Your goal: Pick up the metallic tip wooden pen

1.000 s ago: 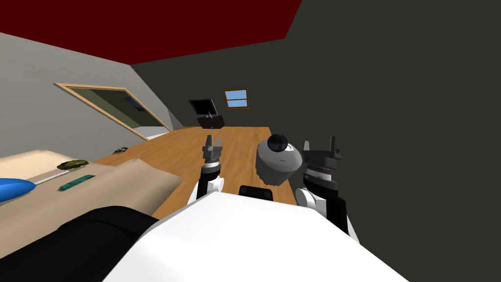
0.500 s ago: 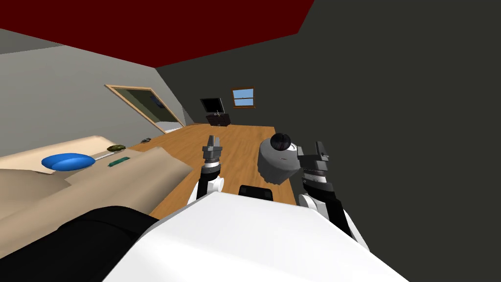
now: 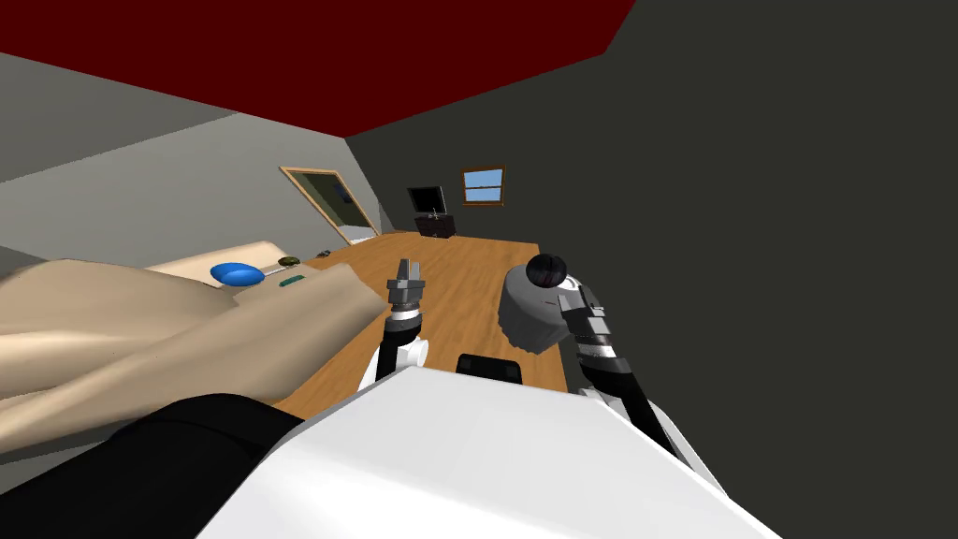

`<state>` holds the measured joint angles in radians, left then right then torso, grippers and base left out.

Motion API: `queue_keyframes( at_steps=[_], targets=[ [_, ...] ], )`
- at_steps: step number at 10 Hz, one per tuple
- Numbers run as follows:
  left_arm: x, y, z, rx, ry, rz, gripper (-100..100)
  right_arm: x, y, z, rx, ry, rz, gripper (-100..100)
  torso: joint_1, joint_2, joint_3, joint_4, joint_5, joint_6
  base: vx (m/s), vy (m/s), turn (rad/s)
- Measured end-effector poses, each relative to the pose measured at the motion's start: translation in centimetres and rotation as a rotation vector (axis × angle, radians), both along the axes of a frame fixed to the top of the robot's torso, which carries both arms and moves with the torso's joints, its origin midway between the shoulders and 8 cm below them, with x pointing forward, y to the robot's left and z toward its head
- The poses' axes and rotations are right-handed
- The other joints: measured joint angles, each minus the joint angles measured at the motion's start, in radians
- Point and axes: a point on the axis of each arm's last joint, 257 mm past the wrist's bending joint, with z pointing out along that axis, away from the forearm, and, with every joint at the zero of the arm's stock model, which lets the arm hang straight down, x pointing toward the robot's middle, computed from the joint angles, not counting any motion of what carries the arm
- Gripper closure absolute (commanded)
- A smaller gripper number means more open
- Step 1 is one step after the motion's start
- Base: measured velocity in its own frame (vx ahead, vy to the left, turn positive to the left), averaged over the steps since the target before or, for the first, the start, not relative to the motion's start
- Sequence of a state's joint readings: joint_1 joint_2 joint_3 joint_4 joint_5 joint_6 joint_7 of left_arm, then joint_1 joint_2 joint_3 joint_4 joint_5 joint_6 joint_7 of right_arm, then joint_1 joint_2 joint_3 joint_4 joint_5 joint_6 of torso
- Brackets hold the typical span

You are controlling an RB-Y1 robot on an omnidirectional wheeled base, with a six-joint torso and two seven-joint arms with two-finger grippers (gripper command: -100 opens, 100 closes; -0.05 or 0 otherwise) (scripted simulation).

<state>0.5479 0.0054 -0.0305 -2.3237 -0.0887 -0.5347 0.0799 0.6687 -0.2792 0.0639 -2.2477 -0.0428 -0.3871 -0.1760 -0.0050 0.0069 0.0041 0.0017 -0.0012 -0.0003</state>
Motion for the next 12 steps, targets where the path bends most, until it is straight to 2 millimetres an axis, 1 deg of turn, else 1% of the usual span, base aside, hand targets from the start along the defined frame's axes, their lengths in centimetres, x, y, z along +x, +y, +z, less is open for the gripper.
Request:
queue_keyframes(
  at_steps=[1,2,3,4,5,6,7,8,9,10,11,12],
  targets=[
    [0.0,0.0,0.0,0.000,0.000,0.000,0,0.0,0.0,-0.9,-0.018,0.024,0.007,-100,0.001,-0.002,-0.001,0.000,0.000,0.001,-0.066,-0.017,0.222],
    [0.0,0.0,0.0,0.000,0.000,0.000,0,0.2,-0.1,-2.7,-0.045,0.062,0.018,-100,0.001,-0.003,-0.002,-0.001,0.000,0.000,-0.062,-0.024,0.151],
    [0.0,0.0,0.0,0.000,0.000,0.000,0,-0.1,-0.2,-3.5,-0.062,0.085,0.024,-100,0.001,-0.004,-0.002,-0.001,0.000,0.001,-0.086,-0.032,0.285],
    [0.0,0.0,0.0,0.000,0.000,0.000,0,-0.4,-0.2,-5.2,-0.090,0.125,0.036,-100,0.000,-0.003,-0.002,-0.001,0.000,0.000,-0.118,-0.044,0.454],
    [0.0,0.0,0.0,0.000,0.000,0.000,0,-1.1,0.0,-7.9,-0.123,0.181,0.047,-100,-0.001,-0.001,-0.001,0.000,0.000,0.000,-0.092,-0.030,0.169],
    [0.0,0.0,0.0,0.000,0.000,0.000,0,-1.4,0.0,-8.6,-0.150,0.206,0.058,-100,0.000,-0.002,-0.001,0.000,0.000,0.001,-0.082,-0.020,0.272],
    [0.0,0.0,0.0,0.000,0.000,0.000,0,-1.9,-0.3,-10.3,-0.180,0.251,0.068,-100,0.000,-0.002,-0.001,-0.001,0.000,0.000,-0.057,-0.019,0.156],
    [0.0,0.0,0.0,0.000,0.000,0.000,0,-2.3,-0.5,-11.3,-0.202,0.276,0.078,-100,0.000,-0.004,-0.002,-0.001,0.000,0.001,-0.060,-0.012,0.282],
    [0.0,0.0,0.0,0.000,0.000,0.000,0,-3.0,-0.8,-12.9,-0.236,0.318,0.091,-100,0.000,-0.004,-0.002,-0.001,0.000,0.000,-0.069,-0.029,0.425],
    [0.0,0.0,0.0,0.000,0.000,0.000,0,-3.4,-1.1,-15.1,-0.278,0.371,0.107,-100,-0.001,-0.004,-0.002,-0.001,0.000,0.000,-0.054,-0.028,0.213],
    [0.0,0.0,0.0,0.000,0.000,0.000,0,-4.2,-1.2,-16.3,-0.307,0.405,0.118,-100,-0.001,-0.005,-0.003,-0.001,0.000,0.001,-0.052,-0.020,0.311],
    [0.0,0.0,0.0,0.000,0.000,0.000,0,-5.6,-1.3,-18.4,-0.346,0.451,0.136,-100,-0.001,-0.005,-0.003,-0.001,0.000,0.000,-0.040,-0.018,0.199]
  ],
)
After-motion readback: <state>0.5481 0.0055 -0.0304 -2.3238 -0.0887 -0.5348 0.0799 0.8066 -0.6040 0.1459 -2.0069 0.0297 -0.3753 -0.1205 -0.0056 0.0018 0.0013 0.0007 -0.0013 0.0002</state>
